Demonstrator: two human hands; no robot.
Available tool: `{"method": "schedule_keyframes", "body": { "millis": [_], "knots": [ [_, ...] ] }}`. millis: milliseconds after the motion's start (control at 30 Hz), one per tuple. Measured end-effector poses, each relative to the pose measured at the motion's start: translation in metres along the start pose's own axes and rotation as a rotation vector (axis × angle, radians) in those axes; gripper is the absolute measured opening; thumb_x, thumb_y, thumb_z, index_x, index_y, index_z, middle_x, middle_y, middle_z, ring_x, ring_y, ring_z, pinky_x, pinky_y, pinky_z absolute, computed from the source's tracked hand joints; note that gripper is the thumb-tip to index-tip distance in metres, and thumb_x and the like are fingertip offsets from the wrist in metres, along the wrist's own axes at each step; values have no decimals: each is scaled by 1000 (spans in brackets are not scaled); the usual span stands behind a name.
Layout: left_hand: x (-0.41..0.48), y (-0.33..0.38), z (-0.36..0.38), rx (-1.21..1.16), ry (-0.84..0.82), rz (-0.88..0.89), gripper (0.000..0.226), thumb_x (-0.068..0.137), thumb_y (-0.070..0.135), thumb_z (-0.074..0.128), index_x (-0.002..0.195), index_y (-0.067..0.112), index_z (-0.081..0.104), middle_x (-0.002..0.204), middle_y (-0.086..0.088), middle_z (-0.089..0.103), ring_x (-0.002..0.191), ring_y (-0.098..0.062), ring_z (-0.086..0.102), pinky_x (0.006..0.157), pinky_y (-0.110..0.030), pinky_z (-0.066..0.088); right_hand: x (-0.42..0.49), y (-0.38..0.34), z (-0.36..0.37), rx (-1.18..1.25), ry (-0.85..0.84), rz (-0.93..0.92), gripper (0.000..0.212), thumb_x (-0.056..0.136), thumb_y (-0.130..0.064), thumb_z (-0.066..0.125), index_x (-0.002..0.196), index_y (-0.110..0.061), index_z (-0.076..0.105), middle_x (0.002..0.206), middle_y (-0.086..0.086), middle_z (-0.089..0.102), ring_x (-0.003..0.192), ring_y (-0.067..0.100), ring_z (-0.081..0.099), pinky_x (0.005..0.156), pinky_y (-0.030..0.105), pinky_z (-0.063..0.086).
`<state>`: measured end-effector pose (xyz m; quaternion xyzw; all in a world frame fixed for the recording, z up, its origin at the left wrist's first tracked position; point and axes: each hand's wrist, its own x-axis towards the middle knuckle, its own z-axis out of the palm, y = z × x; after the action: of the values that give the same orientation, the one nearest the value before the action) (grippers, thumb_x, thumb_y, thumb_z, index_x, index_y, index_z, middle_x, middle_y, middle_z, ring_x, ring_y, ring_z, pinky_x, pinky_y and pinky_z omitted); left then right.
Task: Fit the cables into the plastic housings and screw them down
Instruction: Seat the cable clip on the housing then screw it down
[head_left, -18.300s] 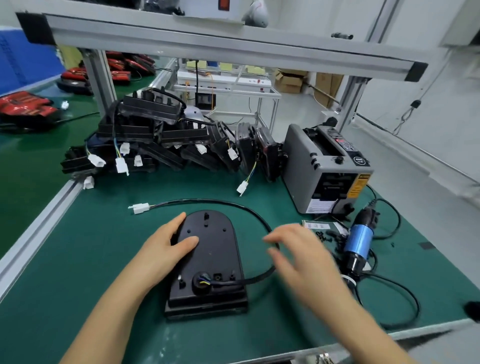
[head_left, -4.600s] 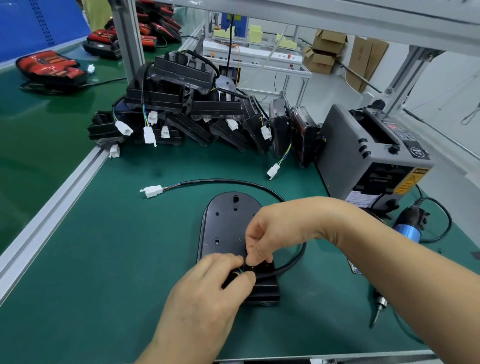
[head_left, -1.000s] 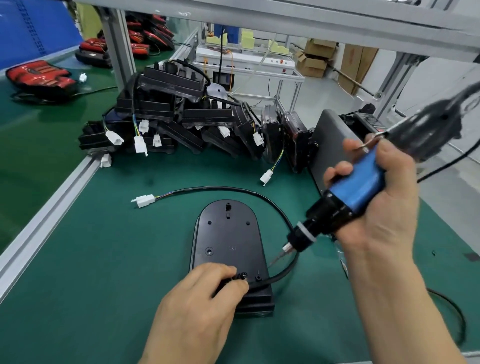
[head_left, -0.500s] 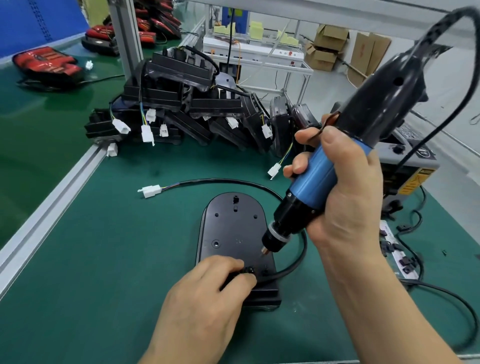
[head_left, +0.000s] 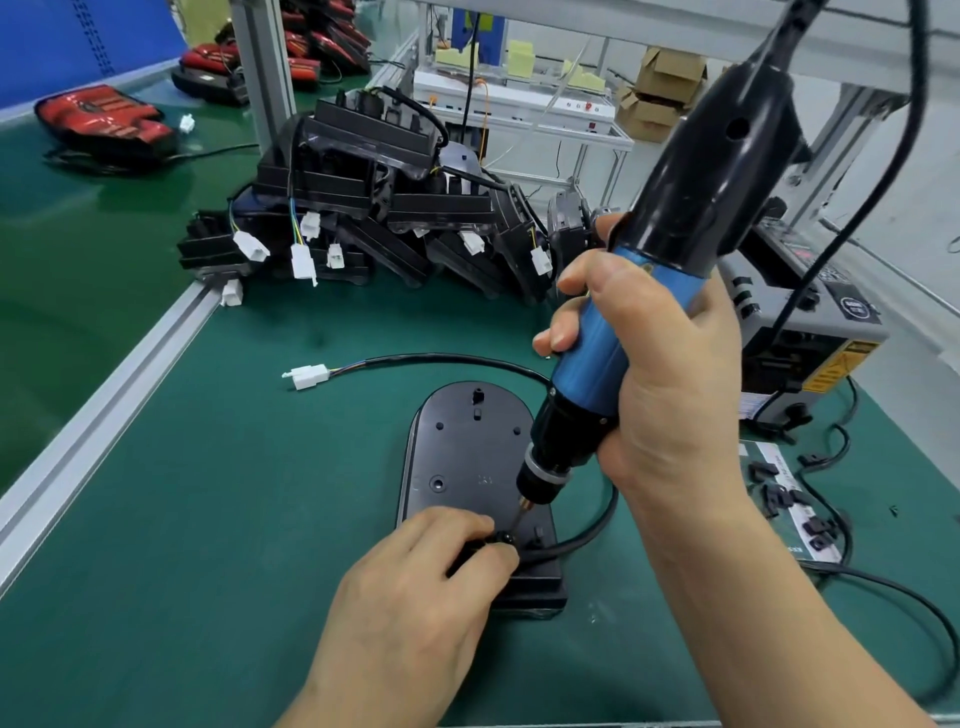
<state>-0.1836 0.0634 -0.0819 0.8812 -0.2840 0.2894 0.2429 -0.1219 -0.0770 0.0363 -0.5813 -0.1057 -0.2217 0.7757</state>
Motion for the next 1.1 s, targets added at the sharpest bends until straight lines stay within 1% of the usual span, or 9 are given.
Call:
{"method": "schedule_keyframes", "body": {
  "millis": [100, 233, 400, 533, 700, 767, 900, 1000, 1100],
  "knots": [
    [0, 0, 0, 3, -4, -7, 20, 82, 18, 54, 83, 24, 73, 89, 4, 67, 85, -12, 54, 56, -20, 43, -1, 2, 2, -2, -11, 0, 18, 78, -8, 62, 94, -6, 54, 70, -2, 61, 48, 18, 53, 59, 35, 50],
    [0, 0, 0, 9, -13, -7, 20, 82, 19, 54, 83, 24, 73, 89, 4, 67, 85, -12, 55, 56, -20, 43, -2, 3, 3, -10, -19, -4, 18, 78, -6, 61, 95, -4, 55, 69, -2, 61, 48, 18, 53, 59, 36, 50],
    [0, 1, 0, -2, -16, -14, 17, 80, 19, 56, 82, 24, 73, 90, 4, 66, 85, -12, 54, 54, -21, 45, -1, 3, 1, -1, -21, 8, 20, 77, -10, 64, 95, -7, 54, 70, -1, 62, 49, 18, 54, 59, 35, 50],
    [1, 1, -1, -1, -23, -12, 18, 80, 18, 56, 81, 25, 73, 90, 5, 66, 85, -11, 54, 54, -20, 43, 1, 3, -4, 20, 2, 29, 32, 70, -23, 69, 95, -9, 56, 79, 6, 65, 52, 18, 57, 60, 35, 50],
    [1, 2, -3, 2, -34, -8, 19, 79, 17, 54, 81, 26, 72, 90, 7, 65, 86, -10, 53, 54, -18, 40, 7, 3, -27, 185, 117, 109, 45, 71, -25, 68, 107, -6, 50, 86, 9, 68, 56, 18, 59, 61, 32, 52],
    [1, 2, -4, -6, -32, -7, 19, 77, 17, 56, 80, 25, 72, 89, 7, 66, 86, -9, 53, 54, -18, 41, 11, -2, -44, 235, 196, 127, 36, 75, -25, 64, 106, -10, 52, 85, 7, 69, 59, 16, 60, 63, 29, 53],
    [3, 2, -5, -41, -43, -28, 15, 77, 20, 56, 77, 25, 70, 88, 9, 64, 86, -8, 53, 47, -21, 45, 12, -15, -81, 263, 349, 137, 16, 82, -27, 57, 90, -14, 59, 83, 4, 70, 63, 15, 62, 68, 30, 54],
    [10, 2, -8, -64, -100, -28, 16, 81, 27, 52, 73, 26, 66, 82, 12, 59, 77, -9, 52, 40, -23, 44, 7, -20, -106, 295, 422, 176, 18, 86, -28, 52, 94, -13, 58, 85, 3, 69, 69, 16, 65, 72, 32, 55],
    [19, -1, -13, -69, -219, -9, 15, 81, 33, 48, 75, 28, 61, 78, 14, 51, 70, -9, 48, 42, -22, 41, -1, -22, -128, 330, 471, 208, 17, 87, -28, 51, 93, -14, 58, 86, 2, 70, 74, 16, 68, 74, 33, 56]
  ]
}}
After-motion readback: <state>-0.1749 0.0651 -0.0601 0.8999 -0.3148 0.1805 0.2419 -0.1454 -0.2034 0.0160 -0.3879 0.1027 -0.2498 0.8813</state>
